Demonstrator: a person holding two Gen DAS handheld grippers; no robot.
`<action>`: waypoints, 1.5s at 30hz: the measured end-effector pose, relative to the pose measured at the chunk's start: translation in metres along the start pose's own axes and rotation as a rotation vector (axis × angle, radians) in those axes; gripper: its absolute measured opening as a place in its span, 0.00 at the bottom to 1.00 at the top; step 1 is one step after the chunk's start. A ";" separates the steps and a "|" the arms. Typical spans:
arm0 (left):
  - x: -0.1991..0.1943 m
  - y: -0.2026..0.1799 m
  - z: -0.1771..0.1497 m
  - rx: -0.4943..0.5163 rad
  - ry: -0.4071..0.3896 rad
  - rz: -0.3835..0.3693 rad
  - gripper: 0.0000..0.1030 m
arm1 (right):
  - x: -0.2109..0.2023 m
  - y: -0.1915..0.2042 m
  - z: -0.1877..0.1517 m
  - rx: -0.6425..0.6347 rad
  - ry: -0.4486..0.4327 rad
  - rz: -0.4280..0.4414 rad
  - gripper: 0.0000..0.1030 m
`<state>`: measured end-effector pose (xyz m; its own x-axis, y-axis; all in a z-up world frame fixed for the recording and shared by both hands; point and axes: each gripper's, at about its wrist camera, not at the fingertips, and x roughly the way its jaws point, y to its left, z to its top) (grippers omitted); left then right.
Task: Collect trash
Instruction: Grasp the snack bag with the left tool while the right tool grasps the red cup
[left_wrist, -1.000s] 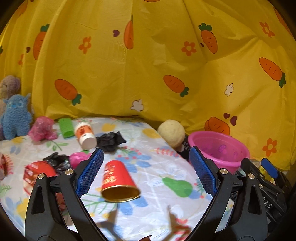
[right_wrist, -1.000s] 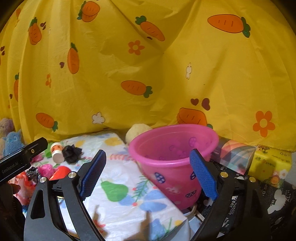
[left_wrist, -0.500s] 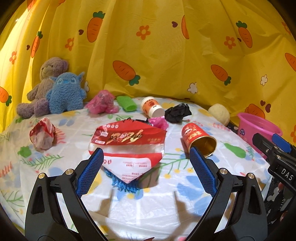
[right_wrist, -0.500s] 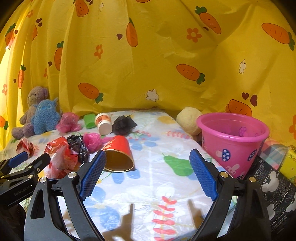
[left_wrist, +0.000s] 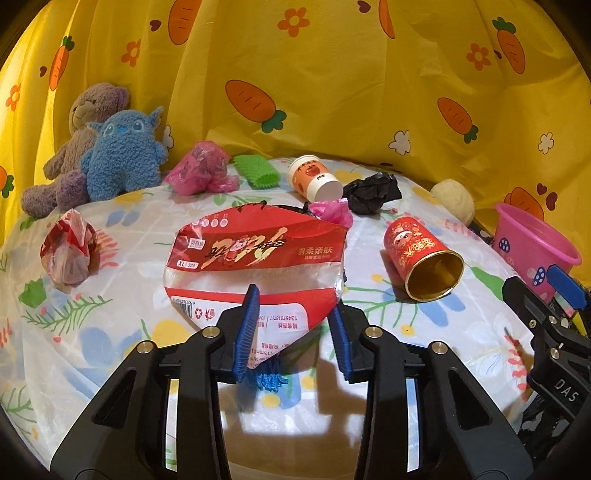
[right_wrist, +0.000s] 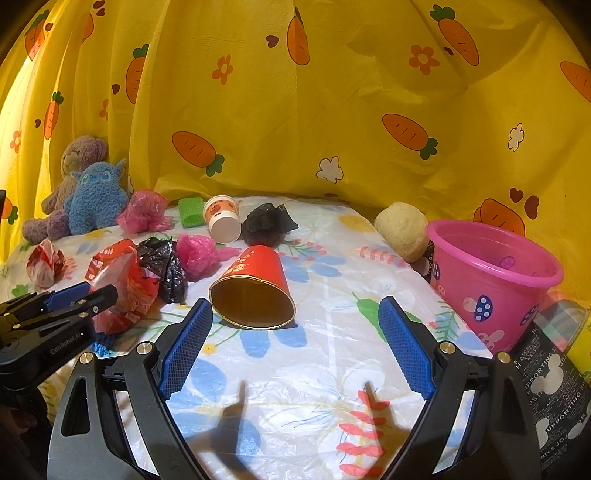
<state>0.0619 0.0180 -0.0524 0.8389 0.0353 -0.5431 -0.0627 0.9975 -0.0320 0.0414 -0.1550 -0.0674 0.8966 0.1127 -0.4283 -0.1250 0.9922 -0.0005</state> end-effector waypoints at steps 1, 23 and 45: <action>-0.001 0.002 0.001 -0.009 -0.002 -0.007 0.22 | 0.004 0.000 0.000 -0.007 0.004 -0.003 0.84; -0.061 0.074 0.037 -0.252 -0.188 -0.194 0.02 | 0.076 0.013 0.020 -0.090 0.172 -0.026 0.29; -0.062 0.073 0.034 -0.256 -0.184 -0.235 0.02 | 0.049 -0.002 0.018 -0.060 0.099 0.042 0.01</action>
<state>0.0241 0.0908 0.0077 0.9277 -0.1591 -0.3377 0.0295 0.9331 -0.3585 0.0930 -0.1510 -0.0721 0.8440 0.1454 -0.5163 -0.1893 0.9814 -0.0331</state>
